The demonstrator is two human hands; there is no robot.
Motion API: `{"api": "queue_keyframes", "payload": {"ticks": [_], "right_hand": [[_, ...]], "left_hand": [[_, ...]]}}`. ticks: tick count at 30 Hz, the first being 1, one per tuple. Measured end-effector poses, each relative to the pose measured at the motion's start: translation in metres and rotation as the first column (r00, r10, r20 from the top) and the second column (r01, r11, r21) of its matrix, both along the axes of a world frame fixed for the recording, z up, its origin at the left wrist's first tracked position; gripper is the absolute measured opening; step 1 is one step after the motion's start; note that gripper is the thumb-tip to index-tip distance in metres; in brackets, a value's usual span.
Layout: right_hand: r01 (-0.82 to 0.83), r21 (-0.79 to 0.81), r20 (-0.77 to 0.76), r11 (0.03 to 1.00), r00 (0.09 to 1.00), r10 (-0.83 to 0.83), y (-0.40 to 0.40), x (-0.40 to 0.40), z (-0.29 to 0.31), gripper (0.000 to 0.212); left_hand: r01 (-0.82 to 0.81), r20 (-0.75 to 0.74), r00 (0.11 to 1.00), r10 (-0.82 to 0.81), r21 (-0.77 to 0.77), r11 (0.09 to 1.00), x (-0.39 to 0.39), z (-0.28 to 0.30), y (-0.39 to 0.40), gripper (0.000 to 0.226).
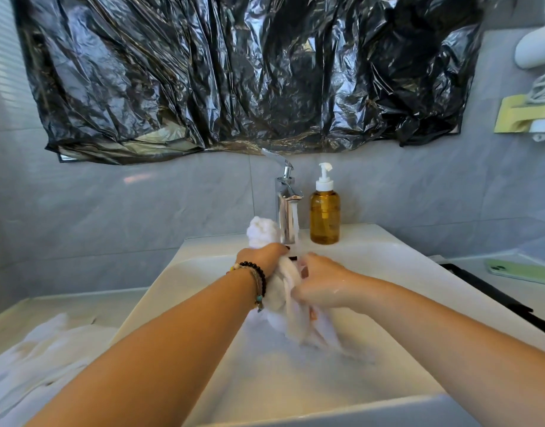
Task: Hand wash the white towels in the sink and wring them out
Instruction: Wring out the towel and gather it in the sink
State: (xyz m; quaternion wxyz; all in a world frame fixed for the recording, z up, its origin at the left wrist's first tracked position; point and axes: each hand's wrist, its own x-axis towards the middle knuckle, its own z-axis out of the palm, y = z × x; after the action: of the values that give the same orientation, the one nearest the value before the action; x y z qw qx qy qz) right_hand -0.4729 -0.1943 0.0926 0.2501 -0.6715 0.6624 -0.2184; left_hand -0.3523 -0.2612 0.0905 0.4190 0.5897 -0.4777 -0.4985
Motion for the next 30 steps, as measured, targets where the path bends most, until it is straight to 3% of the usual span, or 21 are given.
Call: {"api": "queue_keyframes", "payload": {"ticks": [3,6,9,11,13,15,17,21,25,30], "right_hand": [[-0.108,0.011,0.075,0.994,0.991,0.107,0.004,0.017,-0.011,0.08],[0.044,-0.042,-0.016,0.998,0.999,-0.045,-0.014,0.015,-0.018,0.092],[0.086,-0.204,-0.153,0.975,0.981,-0.118,-0.033,0.013,-0.026,0.067],[0.107,-0.276,-0.092,0.955,0.986,-0.137,-0.036,0.012,-0.025,0.041],[0.132,-0.299,-0.029,0.945,0.989,-0.148,-0.036,0.009,-0.024,0.029],[0.113,-0.299,-0.028,0.948,0.991,-0.128,-0.037,0.008,-0.023,0.026],[0.077,-0.278,-0.05,0.958,0.994,-0.094,-0.037,0.009,-0.021,0.026],[-0.048,-0.181,-0.209,0.982,0.978,0.009,-0.038,0.01,-0.017,0.018],[0.012,-0.143,-0.07,0.99,0.997,-0.022,-0.04,0.002,-0.02,0.032],[0.138,-0.241,-0.022,0.961,0.989,-0.147,-0.043,0.007,-0.024,0.034]], "left_hand": [[-0.043,-0.166,0.985,0.05,0.046,0.998,-0.008,0.009,0.006,0.062],[-0.035,-0.315,0.947,0.06,0.086,0.996,-0.013,0.012,0.012,0.068],[-0.096,-0.408,0.906,0.116,0.07,0.993,-0.021,0.01,0.013,0.077],[-0.121,-0.437,0.891,0.125,0.036,0.992,-0.026,0.01,0.014,0.07],[-0.137,-0.448,0.886,0.122,-0.001,0.991,-0.03,0.009,0.013,0.053],[-0.156,-0.44,0.89,0.124,-0.038,0.987,-0.031,0.007,0.01,0.034],[-0.149,-0.433,0.895,0.11,-0.055,0.987,-0.028,0.004,0.007,0.029],[-0.065,-0.402,0.915,0.025,-0.087,0.994,-0.027,0.002,0.011,0.048],[-0.076,-0.405,0.914,0.004,-0.163,0.984,-0.032,0.002,0.007,0.058],[-0.192,-0.498,0.86,0.107,-0.121,0.974,-0.032,0.008,0.009,0.033]]}}
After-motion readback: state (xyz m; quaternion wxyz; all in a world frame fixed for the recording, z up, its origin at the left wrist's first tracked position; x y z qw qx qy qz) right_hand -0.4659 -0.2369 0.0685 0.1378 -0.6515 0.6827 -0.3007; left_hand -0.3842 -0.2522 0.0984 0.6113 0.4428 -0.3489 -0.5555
